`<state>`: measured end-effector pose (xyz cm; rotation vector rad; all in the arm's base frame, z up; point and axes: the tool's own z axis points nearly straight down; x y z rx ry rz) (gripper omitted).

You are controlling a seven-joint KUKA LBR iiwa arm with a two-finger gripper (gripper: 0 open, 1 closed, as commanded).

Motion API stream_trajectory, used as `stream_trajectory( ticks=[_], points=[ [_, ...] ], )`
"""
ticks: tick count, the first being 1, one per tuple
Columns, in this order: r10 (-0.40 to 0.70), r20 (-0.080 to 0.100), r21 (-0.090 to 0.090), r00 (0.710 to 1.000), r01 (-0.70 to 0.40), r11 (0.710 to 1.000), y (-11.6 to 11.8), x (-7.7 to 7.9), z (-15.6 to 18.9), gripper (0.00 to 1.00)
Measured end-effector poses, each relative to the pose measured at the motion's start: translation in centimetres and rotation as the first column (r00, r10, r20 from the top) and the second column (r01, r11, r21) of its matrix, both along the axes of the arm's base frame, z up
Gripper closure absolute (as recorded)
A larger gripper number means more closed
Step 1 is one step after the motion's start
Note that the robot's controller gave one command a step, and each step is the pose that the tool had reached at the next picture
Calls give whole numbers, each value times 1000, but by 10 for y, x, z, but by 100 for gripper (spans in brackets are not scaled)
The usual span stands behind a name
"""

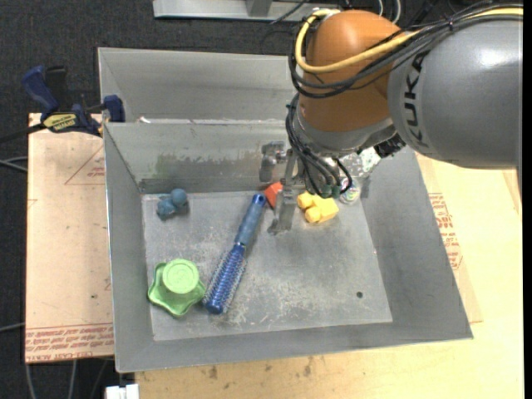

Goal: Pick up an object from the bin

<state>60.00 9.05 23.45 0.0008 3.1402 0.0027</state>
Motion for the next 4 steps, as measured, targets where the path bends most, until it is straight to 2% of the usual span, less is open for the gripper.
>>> stream_trajectory(
  ticks=[1, 2, 3, 4],
  points=[
    [410, -4, 0, 912, -410, 912, 15, -55, -135, 0],
    [556, -2, 2, 831, -556, 831, 70, -75, -166, 0],
    [553, -2, 0, 833, -553, 833, 68, -74, -165, 100],
    [667, 5, -5, 745, -667, 745, 41, -67, -34, 100]
  ],
)
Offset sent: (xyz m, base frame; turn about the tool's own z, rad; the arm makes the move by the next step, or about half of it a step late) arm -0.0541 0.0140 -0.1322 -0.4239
